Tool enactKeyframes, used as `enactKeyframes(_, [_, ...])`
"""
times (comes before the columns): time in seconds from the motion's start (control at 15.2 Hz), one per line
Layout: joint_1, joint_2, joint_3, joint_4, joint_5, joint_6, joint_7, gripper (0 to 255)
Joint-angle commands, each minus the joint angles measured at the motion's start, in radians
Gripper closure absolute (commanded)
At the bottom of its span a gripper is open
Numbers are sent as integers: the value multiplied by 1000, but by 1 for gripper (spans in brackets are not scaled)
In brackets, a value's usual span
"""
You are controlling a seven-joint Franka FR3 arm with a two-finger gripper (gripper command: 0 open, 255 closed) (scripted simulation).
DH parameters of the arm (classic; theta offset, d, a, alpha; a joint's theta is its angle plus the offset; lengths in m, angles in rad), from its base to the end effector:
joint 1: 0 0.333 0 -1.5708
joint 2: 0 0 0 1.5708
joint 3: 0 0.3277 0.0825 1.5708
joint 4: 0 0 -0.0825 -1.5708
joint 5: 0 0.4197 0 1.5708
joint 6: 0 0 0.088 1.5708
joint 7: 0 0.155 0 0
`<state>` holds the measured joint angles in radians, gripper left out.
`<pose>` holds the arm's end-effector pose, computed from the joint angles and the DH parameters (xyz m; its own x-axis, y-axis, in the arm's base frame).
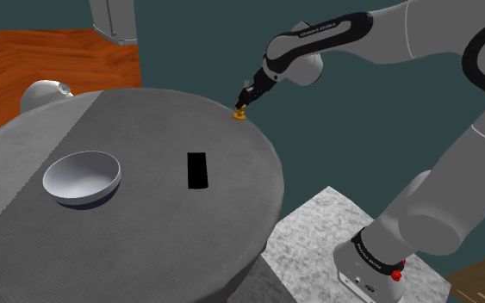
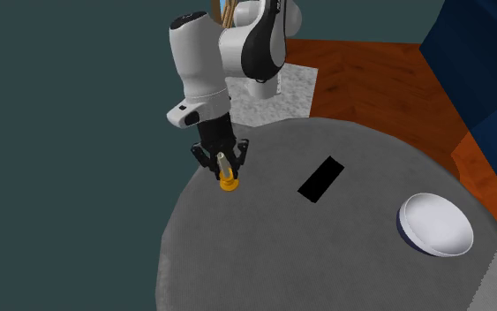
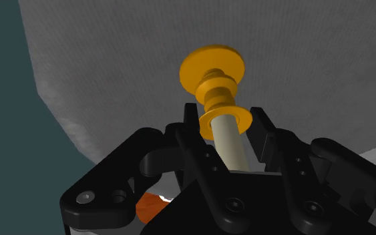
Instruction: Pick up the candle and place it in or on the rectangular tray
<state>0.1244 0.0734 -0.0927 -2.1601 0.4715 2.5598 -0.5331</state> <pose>0.6213 0.0252 0.3431 0.9048 0.1576 0.3956 0.2429 -0.9541 -0.1754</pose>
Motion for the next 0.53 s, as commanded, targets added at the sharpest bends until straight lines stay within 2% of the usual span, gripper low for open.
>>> enactKeyframes(0.0, [1,-17,-2,8,-19,-23,20,255])
enactKeyframes(0.13, [0,-26,-4,15,-29,-37,30,255])
enactKeyframes(0.46, [62,-92,51,-89,-74,37,162,255])
